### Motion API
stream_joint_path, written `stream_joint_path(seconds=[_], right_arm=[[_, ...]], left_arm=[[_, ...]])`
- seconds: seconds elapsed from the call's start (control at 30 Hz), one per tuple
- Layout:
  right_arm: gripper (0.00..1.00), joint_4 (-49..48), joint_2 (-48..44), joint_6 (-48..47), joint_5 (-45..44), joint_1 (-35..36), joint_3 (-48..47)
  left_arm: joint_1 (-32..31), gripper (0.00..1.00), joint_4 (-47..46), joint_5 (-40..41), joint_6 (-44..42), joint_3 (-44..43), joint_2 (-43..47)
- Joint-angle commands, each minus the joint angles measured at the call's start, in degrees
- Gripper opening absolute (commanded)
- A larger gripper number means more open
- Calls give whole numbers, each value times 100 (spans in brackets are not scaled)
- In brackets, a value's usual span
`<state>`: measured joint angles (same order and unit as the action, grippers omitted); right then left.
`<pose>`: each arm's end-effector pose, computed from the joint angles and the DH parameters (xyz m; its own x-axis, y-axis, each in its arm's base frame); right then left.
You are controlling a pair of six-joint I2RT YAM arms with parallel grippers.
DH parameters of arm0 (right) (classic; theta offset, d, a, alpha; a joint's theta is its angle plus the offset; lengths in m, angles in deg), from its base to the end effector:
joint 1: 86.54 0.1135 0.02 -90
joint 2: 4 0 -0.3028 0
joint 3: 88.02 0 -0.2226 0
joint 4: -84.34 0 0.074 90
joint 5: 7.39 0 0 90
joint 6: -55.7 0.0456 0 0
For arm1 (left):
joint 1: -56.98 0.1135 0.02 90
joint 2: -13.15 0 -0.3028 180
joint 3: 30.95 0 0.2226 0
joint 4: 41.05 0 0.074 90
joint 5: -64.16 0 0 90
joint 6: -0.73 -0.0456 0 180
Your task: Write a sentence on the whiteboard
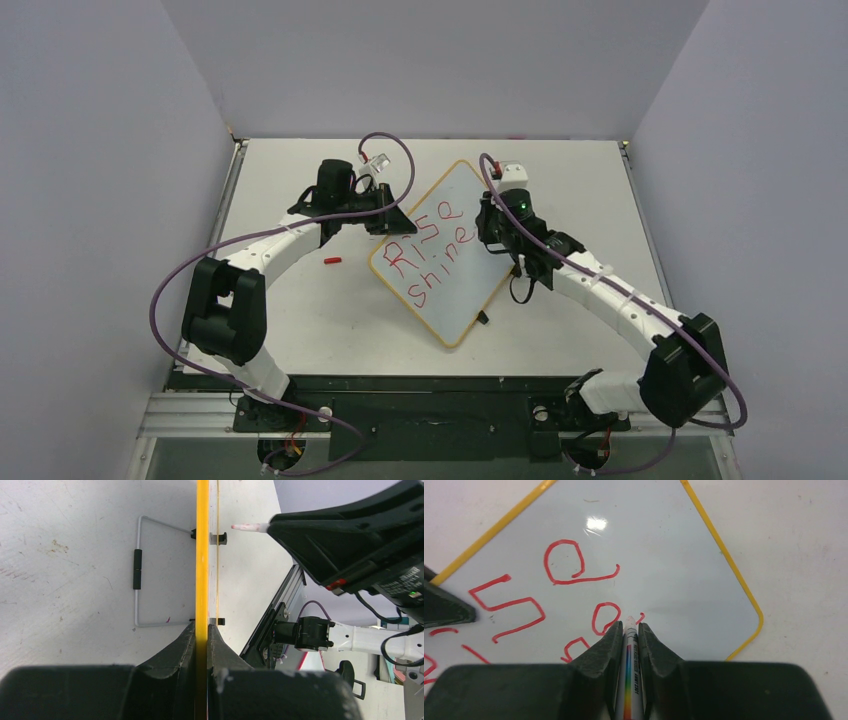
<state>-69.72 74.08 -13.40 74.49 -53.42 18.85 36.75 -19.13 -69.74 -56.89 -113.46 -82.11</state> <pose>0.2393 0.1484 0.3294 -0.5584 0.0574 -0.8276 -0.2571 0.9365 0.2384 0.3201 -0.1516 0.3051 -0.8708 -0.0904 -0.4833 0.3765 0.5098 -0.7736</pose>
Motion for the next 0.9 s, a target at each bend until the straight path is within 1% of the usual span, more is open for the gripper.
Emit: stream_joint_path(seconds=[0.0,0.23,0.4,0.6,0.73,0.87], right_arm=[[0,9,-814,-83,-34,114,-64],[0,-12,-1654,-72,-30,165,598],[0,-7,-2102,105,234,187,1071],[0,154,-2875,251,317,215,1498],[0,205,-3190,257,321,212,1715],[0,59,-3333,283,440,226,1890]], left_arm=[[45,0,-176,128,-242,-101,219],[52,0,-182,164,-251,-82,250],[58,0,-68,264,-331,-157,194],[89,0,77,374,-422,-236,120],[89,0,133,434,-453,-269,71],[54,0,15,312,-291,-309,22]])
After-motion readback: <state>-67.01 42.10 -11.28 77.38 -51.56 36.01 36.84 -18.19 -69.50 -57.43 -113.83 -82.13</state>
